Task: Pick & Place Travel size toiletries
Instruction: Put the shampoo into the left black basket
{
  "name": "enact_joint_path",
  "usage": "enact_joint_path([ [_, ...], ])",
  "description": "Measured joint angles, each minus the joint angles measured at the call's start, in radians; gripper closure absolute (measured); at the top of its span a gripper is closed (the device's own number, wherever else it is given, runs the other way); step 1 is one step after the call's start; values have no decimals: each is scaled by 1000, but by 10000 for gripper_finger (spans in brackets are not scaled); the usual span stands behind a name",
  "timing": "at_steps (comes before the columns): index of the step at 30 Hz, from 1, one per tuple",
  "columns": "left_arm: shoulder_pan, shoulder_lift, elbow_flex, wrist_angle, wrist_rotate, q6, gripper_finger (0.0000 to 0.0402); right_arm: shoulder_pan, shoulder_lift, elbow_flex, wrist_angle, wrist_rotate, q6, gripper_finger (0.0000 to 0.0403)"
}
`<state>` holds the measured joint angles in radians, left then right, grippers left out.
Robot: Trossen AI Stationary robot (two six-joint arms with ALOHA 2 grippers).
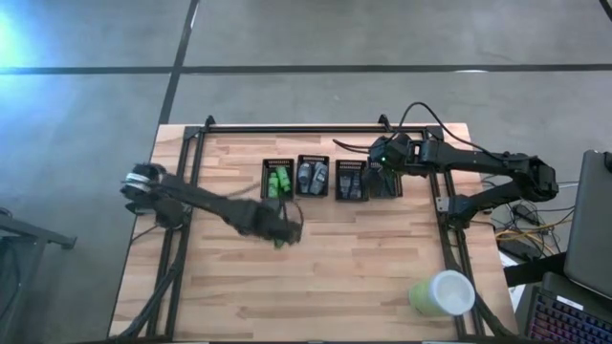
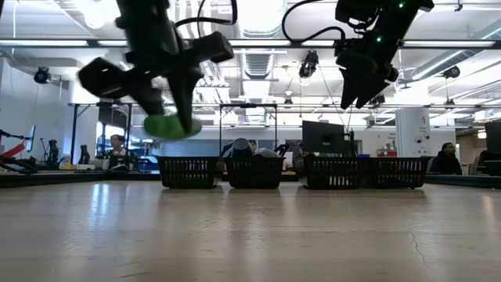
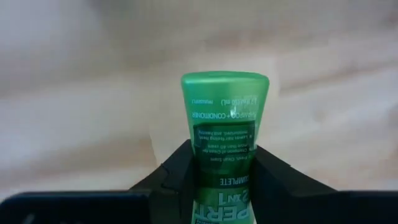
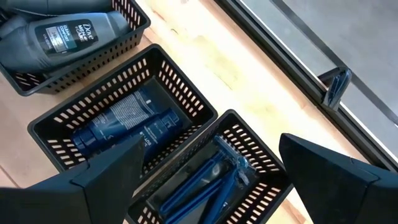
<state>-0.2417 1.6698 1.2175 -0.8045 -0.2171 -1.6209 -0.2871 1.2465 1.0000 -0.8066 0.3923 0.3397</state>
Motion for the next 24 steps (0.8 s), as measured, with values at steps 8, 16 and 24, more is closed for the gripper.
enact_joint_path([
  [8,278,-99,-2,-60,-32,301,288,-5,0,-2,1,-1,10,35],
  [16,515,-98,-9,-15,31,527,288,-6,0,-2,0,-2,33,35],
  [24,607,-98,-48,44,91,576,289,-6,0,-2,-1,-2,59,35],
])
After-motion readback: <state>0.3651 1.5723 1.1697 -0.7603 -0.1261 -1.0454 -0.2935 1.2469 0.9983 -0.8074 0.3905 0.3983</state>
